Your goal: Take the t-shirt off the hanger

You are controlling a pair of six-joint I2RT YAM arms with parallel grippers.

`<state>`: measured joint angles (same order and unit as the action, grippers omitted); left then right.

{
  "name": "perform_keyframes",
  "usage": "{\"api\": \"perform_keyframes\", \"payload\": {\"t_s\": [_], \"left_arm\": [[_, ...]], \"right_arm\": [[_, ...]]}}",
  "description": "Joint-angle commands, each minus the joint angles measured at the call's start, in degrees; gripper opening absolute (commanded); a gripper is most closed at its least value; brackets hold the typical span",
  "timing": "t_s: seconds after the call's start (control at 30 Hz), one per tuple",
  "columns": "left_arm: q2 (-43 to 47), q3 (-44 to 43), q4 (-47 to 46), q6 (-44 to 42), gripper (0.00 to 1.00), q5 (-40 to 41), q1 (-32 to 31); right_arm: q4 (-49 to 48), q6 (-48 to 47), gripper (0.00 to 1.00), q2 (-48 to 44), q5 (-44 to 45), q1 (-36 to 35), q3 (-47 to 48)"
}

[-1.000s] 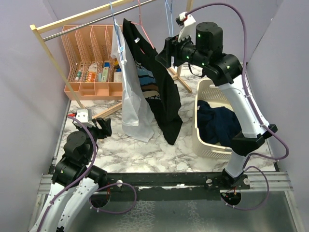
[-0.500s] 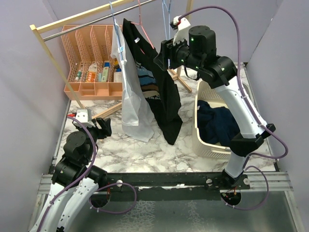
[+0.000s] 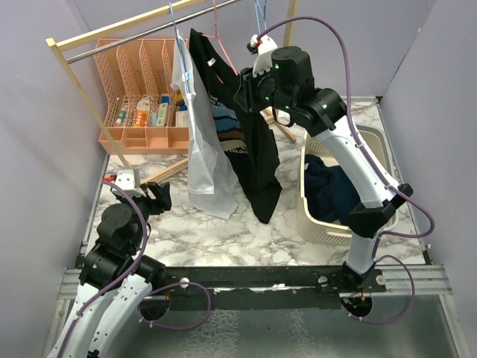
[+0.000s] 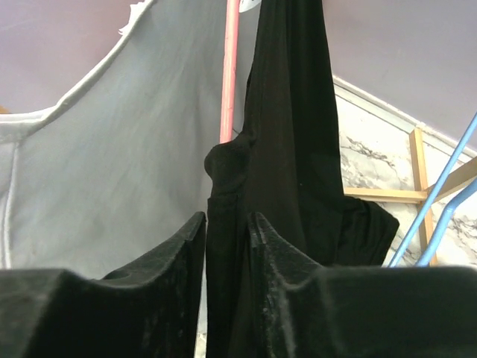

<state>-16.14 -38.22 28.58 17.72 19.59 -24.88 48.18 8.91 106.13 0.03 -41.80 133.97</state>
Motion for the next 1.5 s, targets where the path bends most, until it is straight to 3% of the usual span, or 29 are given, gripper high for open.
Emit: {"api": "perform_keyframes", "payload": {"t_s": [0.0, 0.13, 0.2, 1.0, 1.23, 1.47], "left_arm": [[0.8, 0.0, -0.3, 0.6, 0.66, 1.4, -0.2], [0.6, 0.1, -0.4, 0.6, 0.67, 1.3, -0.2], [0.4, 0.0, -0.4, 0.6, 0.67, 1.2, -0.2], [0.3, 0.1, -0.3, 0.6, 0.66, 1.3, -0.2], [0.4, 0.0, -0.3, 0.7, 0.67, 1.4, -0.2], [0.3, 0.1, -0.5, 0.6, 0.66, 1.1, -0.2]], "right_arm": [[-1.5, 0.4, 0.23, 1.6, 3.1, -0.6, 0.3], [-3.8, 0.4, 0.05, 0.4, 3.6, -0.6, -2.0], [-4.7, 0.3, 0.01, -0.3, 3.7, -0.6, -2.6], [-34.3, -1.3, 0.01, -14.8, 2.9, -0.6, -22.3], [-30.6, -1.2, 0.01, -17.2, 4.3, -0.6, -21.7], [-24.6, 1.6, 0.01, -28.3, 0.7, -0.6, -33.6]]}}
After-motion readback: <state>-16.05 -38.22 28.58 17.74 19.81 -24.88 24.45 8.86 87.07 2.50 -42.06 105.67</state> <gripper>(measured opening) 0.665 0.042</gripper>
